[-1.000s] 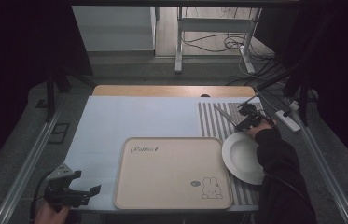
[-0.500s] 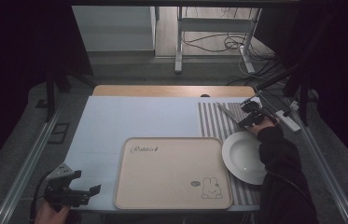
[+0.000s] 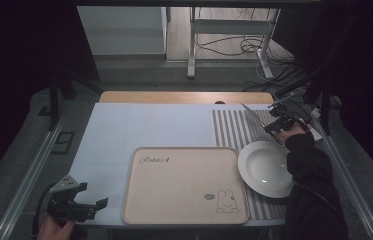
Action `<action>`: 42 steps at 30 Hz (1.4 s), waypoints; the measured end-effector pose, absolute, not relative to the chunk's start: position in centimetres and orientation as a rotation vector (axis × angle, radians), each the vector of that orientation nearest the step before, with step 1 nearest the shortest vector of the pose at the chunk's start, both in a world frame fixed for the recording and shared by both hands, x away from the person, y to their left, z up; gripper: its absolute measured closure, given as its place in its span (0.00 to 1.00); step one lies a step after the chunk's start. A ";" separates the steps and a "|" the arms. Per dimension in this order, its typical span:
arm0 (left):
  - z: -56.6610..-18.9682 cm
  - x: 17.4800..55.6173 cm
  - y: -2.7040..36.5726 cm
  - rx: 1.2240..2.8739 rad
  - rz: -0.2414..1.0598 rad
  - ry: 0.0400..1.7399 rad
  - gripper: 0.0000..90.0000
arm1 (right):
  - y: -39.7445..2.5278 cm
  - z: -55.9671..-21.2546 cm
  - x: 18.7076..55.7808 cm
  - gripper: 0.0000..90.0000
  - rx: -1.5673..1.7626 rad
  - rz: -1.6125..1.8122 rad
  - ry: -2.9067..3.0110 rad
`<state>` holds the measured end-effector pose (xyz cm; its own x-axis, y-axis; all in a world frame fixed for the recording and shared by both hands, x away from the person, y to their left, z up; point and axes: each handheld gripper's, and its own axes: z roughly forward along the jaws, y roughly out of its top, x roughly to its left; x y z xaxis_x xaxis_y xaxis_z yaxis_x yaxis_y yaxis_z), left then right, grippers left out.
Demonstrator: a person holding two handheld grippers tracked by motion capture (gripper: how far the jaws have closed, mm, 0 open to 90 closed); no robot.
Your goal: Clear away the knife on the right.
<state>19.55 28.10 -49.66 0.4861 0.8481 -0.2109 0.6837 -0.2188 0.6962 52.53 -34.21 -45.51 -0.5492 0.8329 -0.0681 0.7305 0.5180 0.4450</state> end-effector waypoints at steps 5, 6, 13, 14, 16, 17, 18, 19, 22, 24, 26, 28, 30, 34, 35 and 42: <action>-49.7 19.6 28.1 1.976 0.275 1.264 0.01 | -34.5 -44.7 52.0 0.89 1.318 0.568 2.484; -49.7 19.6 28.1 1.975 0.275 1.264 0.01 | -34.6 -44.5 51.8 0.89 1.316 0.583 2.482; -49.7 19.6 28.1 1.976 0.275 1.265 0.01 | -34.3 -43.8 50.5 0.89 1.300 0.609 2.498; -49.7 19.6 28.1 1.976 0.276 1.265 0.01 | -34.3 -43.8 50.5 0.89 1.300 0.609 2.498; -49.7 19.6 28.1 1.975 0.276 1.265 0.01 | -34.0 -43.7 50.0 0.89 1.283 0.616 2.508; -49.7 19.6 28.1 1.975 0.276 1.265 0.01 | -33.8 -43.8 49.8 0.89 1.272 0.623 2.515; -49.7 19.6 28.1 1.975 0.276 1.265 0.01 | -33.7 -43.8 49.6 0.89 1.262 0.628 2.522; -49.7 19.6 28.1 1.976 0.276 1.265 0.01 | -33.4 -43.8 49.4 0.89 1.257 0.631 2.529; -49.7 19.6 28.1 1.977 0.275 1.265 0.01 | -32.8 -44.0 48.7 0.89 1.229 0.638 2.546; -49.7 19.6 28.1 1.976 0.276 1.265 0.01 | -32.4 -44.2 48.3 0.89 1.209 0.639 2.558; -49.7 19.6 28.1 1.976 0.275 1.265 0.01 | -32.0 -44.3 47.9 0.89 1.204 0.644 2.561; -49.7 19.6 28.1 1.975 0.275 1.264 0.01 | -31.5 -44.5 47.5 0.89 1.199 0.659 2.567; -49.7 19.6 28.1 1.975 0.275 1.264 0.01 | -31.0 -44.6 47.0 0.89 1.194 0.660 2.568; -49.7 19.6 28.1 1.976 0.275 1.264 0.01 | -29.8 -44.8 46.3 0.89 1.166 0.671 2.589; -49.7 19.6 28.1 1.976 0.275 1.264 0.01 | -29.6 -44.9 46.1 0.89 1.160 0.671 2.592; -49.6 19.6 28.1 1.977 0.276 1.261 0.01 | -27.9 -45.1 44.8 0.89 1.123 0.676 2.614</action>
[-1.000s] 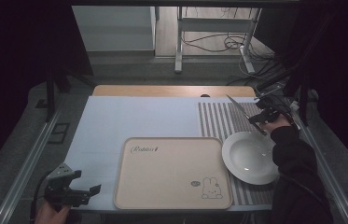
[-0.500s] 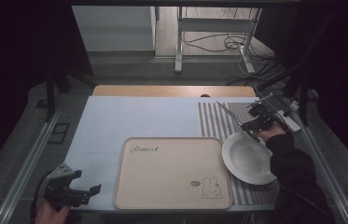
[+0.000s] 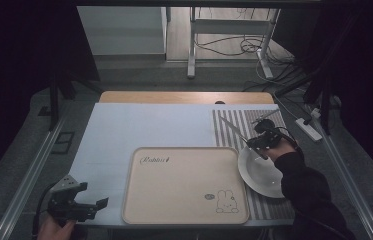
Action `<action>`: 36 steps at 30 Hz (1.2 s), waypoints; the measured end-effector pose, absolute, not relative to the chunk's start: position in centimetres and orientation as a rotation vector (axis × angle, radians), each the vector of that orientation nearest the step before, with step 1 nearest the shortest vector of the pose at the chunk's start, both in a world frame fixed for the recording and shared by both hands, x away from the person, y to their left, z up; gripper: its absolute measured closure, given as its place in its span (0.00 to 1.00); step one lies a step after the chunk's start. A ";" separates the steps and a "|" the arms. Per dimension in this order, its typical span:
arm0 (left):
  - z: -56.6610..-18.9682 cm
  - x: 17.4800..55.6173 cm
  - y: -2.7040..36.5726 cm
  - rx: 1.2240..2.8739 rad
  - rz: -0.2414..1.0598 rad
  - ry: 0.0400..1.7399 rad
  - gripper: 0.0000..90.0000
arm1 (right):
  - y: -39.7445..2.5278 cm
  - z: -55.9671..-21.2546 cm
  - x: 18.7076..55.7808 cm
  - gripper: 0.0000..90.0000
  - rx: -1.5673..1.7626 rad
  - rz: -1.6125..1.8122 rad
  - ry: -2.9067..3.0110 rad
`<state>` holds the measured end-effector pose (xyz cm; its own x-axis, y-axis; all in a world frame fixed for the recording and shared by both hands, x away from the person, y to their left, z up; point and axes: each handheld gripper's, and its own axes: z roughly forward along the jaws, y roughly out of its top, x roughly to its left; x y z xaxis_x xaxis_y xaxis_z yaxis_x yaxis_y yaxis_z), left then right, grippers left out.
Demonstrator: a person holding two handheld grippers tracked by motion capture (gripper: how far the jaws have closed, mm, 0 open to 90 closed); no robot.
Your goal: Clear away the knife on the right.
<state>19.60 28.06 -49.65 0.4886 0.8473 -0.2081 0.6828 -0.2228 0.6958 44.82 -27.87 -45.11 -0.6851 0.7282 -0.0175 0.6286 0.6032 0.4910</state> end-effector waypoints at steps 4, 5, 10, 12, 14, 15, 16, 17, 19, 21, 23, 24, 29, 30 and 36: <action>-49.6 19.6 28.1 1.976 0.275 1.262 0.01 | -27.0 -45.1 44.1 0.89 1.094 0.683 2.628; -49.6 19.6 28.1 1.975 0.275 1.262 0.01 | -26.7 -45.1 43.7 0.89 1.083 0.687 2.632; -49.6 19.6 28.1 1.975 0.275 1.262 0.01 | -26.1 -44.9 42.9 0.89 1.083 0.709 2.632; -49.7 19.6 28.1 1.974 0.274 1.263 0.01 | -25.7 -44.8 42.5 0.89 1.075 0.716 2.637; -49.7 19.6 28.1 1.975 0.274 1.263 0.01 | -25.3 -44.8 42.1 0.89 1.062 0.723 2.644; -49.7 19.6 28.1 1.976 0.274 1.262 0.01 | -25.1 -44.8 41.9 0.89 1.055 0.725 2.649; -49.7 19.6 28.1 1.976 0.274 1.262 0.01 | -24.8 -44.8 41.7 0.89 1.053 0.727 2.653; -49.7 19.6 28.1 1.975 0.274 1.262 0.01 | -24.6 -44.8 41.4 0.89 1.048 0.727 2.657; -49.7 19.6 28.1 1.974 0.274 1.262 0.01 | -24.1 -44.9 41.0 0.89 1.029 0.726 2.671; -49.7 19.6 28.1 1.974 0.274 1.262 0.01 | -23.6 -44.8 40.5 0.89 1.012 0.731 2.681; -49.7 19.6 28.1 1.974 0.274 1.261 0.01 | -23.2 -44.8 40.0 0.89 1.004 0.739 2.686; -49.7 19.6 28.1 1.975 0.274 1.261 0.01 | -23.0 -44.8 39.8 0.89 1.000 0.740 2.691; -49.6 19.6 28.1 1.976 0.274 1.260 0.01 | -22.1 -44.8 38.7 0.89 0.976 0.739 2.710; -49.6 19.6 28.1 1.976 0.275 1.260 0.01 | -21.8 -45.0 38.2 0.89 0.963 0.738 2.723; -49.6 19.6 28.0 1.983 0.279 1.257 0.01 | -20.9 -45.5 37.1 0.89 0.942 0.746 2.742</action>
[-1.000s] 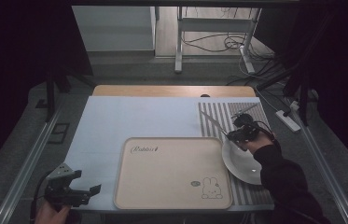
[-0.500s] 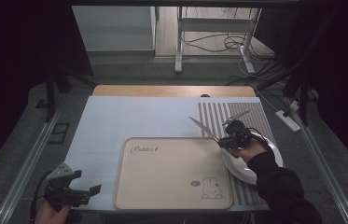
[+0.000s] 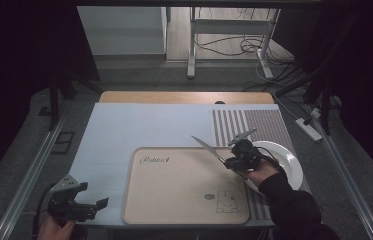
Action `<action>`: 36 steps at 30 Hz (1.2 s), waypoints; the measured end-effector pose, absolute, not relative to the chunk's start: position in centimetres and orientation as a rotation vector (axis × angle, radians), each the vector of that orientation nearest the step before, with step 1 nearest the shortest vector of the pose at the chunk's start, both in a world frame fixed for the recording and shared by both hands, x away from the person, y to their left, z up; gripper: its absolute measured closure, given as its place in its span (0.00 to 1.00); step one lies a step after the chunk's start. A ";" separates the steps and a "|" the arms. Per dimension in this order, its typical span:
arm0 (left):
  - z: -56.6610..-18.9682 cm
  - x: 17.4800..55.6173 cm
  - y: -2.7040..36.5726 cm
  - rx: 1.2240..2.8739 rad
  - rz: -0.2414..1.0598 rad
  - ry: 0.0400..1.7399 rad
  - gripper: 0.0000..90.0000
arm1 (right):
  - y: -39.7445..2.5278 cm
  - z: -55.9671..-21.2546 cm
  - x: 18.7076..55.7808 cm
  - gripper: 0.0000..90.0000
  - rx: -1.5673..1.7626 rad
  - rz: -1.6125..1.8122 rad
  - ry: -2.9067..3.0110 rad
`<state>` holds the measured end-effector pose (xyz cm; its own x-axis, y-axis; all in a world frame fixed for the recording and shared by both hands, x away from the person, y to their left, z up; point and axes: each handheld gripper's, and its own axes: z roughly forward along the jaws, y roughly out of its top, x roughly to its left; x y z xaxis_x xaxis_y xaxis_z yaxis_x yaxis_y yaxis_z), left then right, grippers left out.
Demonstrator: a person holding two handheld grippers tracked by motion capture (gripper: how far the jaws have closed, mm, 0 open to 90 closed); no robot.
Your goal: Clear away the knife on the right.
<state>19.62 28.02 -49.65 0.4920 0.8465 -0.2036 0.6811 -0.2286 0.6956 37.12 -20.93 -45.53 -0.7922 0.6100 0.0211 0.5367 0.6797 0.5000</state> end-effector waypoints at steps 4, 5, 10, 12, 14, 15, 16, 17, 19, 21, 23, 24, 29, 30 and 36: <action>-49.6 19.6 28.0 1.984 0.280 1.256 0.02 | -20.2 -46.0 36.1 0.89 0.916 0.755 2.764; -49.6 19.6 28.0 1.984 0.280 1.256 0.02 | -20.0 -46.2 35.9 0.89 0.911 0.756 2.768; -49.6 19.6 28.0 1.987 0.281 1.253 0.02 | -19.3 -47.0 34.7 0.89 0.893 0.757 2.791; -49.6 19.6 28.0 1.986 0.281 1.253 0.01 | -19.1 -47.5 34.4 0.89 0.896 0.757 2.799; -49.6 19.6 28.0 1.985 0.280 1.253 0.02 | -19.1 -48.1 34.1 0.89 0.894 0.748 2.800; -49.6 19.6 28.0 1.985 0.280 1.253 0.02 | -19.1 -48.3 34.0 0.89 0.900 0.745 2.801; -49.6 19.6 28.0 1.985 0.280 1.253 0.02 | -19.2 -48.9 33.8 0.89 0.908 0.742 2.805; -49.6 19.6 28.0 1.987 0.280 1.253 0.02 | -19.2 -48.9 33.8 0.89 0.908 0.742 2.805; -49.6 19.6 28.0 1.987 0.280 1.253 0.02 | -19.1 -49.3 33.5 0.89 0.903 0.722 2.809; -49.6 19.6 27.9 1.988 0.281 1.252 0.02 | -19.1 -49.7 33.2 0.89 0.894 0.701 2.814; -49.6 19.6 27.9 1.989 0.281 1.251 0.02 | -19.0 -49.9 33.0 0.89 0.884 0.696 2.817; -49.6 19.6 27.9 1.989 0.281 1.251 0.02 | -19.0 -49.9 32.9 0.89 0.878 0.698 2.814; -49.6 19.6 27.9 1.990 0.282 1.251 0.01 | -19.2 -49.9 33.1 0.83 0.883 0.725 2.830; -49.6 19.6 27.9 1.990 0.282 1.252 0.02 | -19.1 -49.9 33.2 0.76 0.876 0.736 2.822; -49.6 19.6 27.9 1.994 0.281 1.252 0.02 | -17.9 -49.0 34.2 0.78 0.792 0.791 2.806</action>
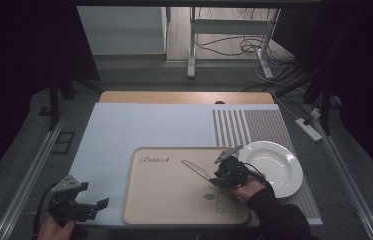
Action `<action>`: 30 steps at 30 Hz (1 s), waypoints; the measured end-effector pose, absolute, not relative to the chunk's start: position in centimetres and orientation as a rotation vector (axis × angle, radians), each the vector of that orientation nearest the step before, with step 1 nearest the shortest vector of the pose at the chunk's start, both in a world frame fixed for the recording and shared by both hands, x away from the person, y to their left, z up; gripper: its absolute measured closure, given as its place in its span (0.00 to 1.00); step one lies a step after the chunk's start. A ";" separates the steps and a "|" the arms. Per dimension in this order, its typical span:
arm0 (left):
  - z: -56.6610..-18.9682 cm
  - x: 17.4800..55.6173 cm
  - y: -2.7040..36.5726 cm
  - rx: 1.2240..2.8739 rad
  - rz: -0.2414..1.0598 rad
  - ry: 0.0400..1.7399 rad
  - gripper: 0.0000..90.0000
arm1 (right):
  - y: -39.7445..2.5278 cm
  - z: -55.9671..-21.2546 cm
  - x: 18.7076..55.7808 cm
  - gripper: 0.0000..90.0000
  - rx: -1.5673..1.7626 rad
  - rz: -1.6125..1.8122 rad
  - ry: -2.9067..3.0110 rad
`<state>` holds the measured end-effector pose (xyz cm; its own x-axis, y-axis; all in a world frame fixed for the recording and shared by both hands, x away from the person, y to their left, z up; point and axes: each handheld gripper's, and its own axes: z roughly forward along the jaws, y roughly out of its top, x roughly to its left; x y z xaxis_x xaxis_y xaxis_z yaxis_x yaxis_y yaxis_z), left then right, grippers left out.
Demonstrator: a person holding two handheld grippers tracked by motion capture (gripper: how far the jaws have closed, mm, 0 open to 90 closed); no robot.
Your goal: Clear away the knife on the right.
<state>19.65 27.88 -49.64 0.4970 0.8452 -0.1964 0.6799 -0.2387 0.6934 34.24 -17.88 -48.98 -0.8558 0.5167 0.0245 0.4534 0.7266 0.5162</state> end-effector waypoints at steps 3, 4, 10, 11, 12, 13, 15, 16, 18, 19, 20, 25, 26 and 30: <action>-49.6 19.6 27.9 1.994 0.281 1.252 0.02 | -16.8 -48.7 34.9 0.93 0.722 0.808 2.827; -49.6 19.6 27.9 1.993 0.282 1.251 0.02 | -16.4 -48.7 35.1 0.98 0.701 0.809 2.823; -49.6 19.6 27.9 1.992 0.282 1.250 0.02 | -13.6 -49.4 36.2 1.00 0.625 0.818 2.854; -49.6 19.6 27.9 1.992 0.282 1.250 0.02 | -13.2 -49.6 36.4 1.00 0.612 0.817 2.861; -49.6 19.6 27.9 1.993 0.283 1.249 0.02 | -12.7 -49.8 36.4 1.00 0.604 0.807 2.873; -49.6 19.6 27.9 1.993 0.283 1.249 0.02 | -12.3 -50.1 36.5 1.00 0.591 0.804 2.879; -49.6 19.6 27.9 1.993 0.284 1.248 0.02 | -11.6 -50.5 36.5 1.00 0.574 0.769 2.883; -49.6 19.6 27.9 1.993 0.284 1.247 0.02 | -11.5 -50.6 36.6 1.00 0.568 0.764 2.882; -49.6 19.5 28.0 1.994 0.285 1.245 0.02 | -11.7 -50.6 36.7 1.00 0.594 0.762 2.873; -49.6 19.5 28.0 1.995 0.285 1.245 0.02 | -12.0 -50.6 36.8 1.00 0.603 0.756 2.869; -49.6 19.5 28.0 1.995 0.286 1.244 0.02 | -12.4 -50.6 36.9 1.00 0.622 0.758 2.863; -49.6 19.6 27.9 1.994 0.285 1.245 0.02 | -14.6 -50.4 37.3 1.00 0.719 0.747 2.822; -49.6 19.6 27.9 1.995 0.285 1.245 0.02 | -15.1 -50.4 37.4 1.00 0.733 0.746 2.817; -49.6 19.6 27.9 1.994 0.285 1.247 0.02 | -16.5 -50.3 37.1 1.00 0.762 0.736 2.805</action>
<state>19.58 27.88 -49.62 0.5001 0.8440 -0.1936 0.6763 -0.2411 0.6960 37.09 -16.55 -50.31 -0.8611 0.5084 -0.0095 0.4381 0.7514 0.4934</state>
